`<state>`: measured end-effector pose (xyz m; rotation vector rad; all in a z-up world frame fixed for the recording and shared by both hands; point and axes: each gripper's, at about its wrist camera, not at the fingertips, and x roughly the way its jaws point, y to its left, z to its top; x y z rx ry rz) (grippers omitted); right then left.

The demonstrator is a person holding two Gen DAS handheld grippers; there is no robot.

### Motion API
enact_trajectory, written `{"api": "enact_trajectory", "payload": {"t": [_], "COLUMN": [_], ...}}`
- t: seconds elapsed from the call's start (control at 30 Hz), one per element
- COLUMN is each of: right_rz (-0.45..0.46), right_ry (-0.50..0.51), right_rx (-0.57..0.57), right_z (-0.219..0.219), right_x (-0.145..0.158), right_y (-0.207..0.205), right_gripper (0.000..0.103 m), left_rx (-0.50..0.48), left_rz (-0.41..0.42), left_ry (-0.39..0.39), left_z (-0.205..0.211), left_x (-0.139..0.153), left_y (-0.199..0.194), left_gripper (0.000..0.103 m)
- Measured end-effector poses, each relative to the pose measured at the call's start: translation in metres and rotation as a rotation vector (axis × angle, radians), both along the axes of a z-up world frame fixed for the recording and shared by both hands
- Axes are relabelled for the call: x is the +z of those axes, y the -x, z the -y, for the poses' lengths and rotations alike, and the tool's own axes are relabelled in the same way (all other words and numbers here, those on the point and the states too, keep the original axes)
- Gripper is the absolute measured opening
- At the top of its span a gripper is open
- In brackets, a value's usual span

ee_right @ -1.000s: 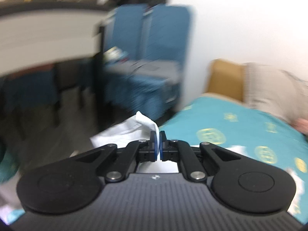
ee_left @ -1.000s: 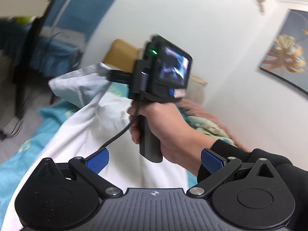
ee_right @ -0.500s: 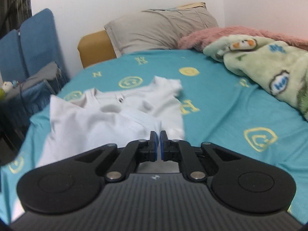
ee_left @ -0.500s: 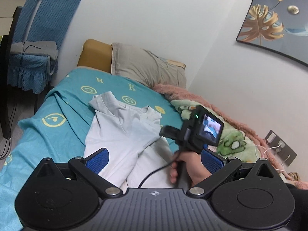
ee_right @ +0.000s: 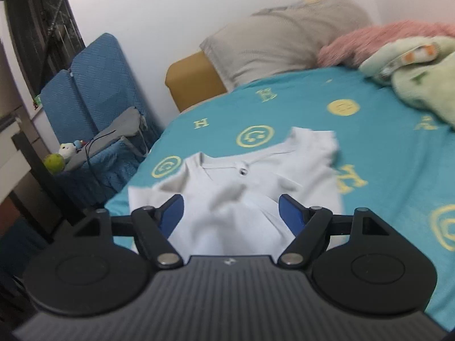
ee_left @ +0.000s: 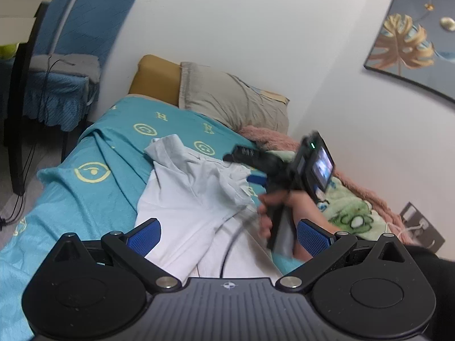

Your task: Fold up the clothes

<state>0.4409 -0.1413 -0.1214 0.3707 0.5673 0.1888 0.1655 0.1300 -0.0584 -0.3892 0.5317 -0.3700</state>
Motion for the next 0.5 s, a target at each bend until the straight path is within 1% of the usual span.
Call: {"api": "enact_trajectory", "payload": {"t": [0.07, 0.1, 0.17, 0.2, 0.23, 0.27, 0.3, 0.33, 0.37, 0.43, 0.5], "right_rz": [-0.037, -0.051, -0.08, -0.094, -0.098, -0.111, -0.123, -0.109, -0.059, 0.062, 0.118], "right_ry": [-0.025, -0.002, 0.046, 0.069, 0.09, 0.117, 0.15, 0.175, 0.184, 0.156, 0.183], "right_rx": [0.02, 0.024, 0.031, 0.035, 0.052, 0.064, 0.067, 0.062, 0.039, -0.074, -0.188], "right_z": [-0.009, -0.016, -0.03, -0.037, -0.044, -0.05, -0.057, -0.061, -0.062, -0.054, -0.049], "right_x": [0.001, -0.003, -0.01, -0.013, -0.018, -0.024, -0.029, -0.032, -0.031, -0.023, -0.017], "right_y": [-0.025, -0.034, -0.05, -0.058, -0.061, -0.063, -0.064, -0.061, -0.055, -0.036, -0.026], "right_gripper": [0.075, 0.074, 0.065, 0.057, 0.045, 0.036, 0.013, 0.008, 0.007, 0.005, 0.005], "left_rx": [0.008, 0.011, 0.019, 0.023, 0.027, 0.03, 0.033, 0.034, 0.037, 0.067, 0.115], "left_rz": [-0.015, -0.023, -0.038, -0.046, -0.053, -0.061, -0.064, -0.059, -0.057, -0.042, -0.017], "left_ry": [0.008, 0.012, 0.019, 0.023, 0.027, 0.031, 0.036, 0.043, 0.049, 0.053, 0.053], "left_z": [-0.001, -0.002, -0.003, -0.004, -0.004, -0.005, -0.005, -0.006, -0.007, -0.01, -0.013], "left_x": [-0.003, -0.004, -0.007, -0.008, -0.01, -0.011, -0.011, -0.011, -0.011, -0.01, -0.007], "left_y": [-0.005, -0.007, -0.011, -0.014, -0.016, -0.018, -0.019, -0.018, -0.017, -0.014, -0.011], "left_gripper": [0.103, 0.103, 0.103, 0.103, 0.103, 0.103, 0.103, 0.103, 0.103, 0.103, 0.103]}}
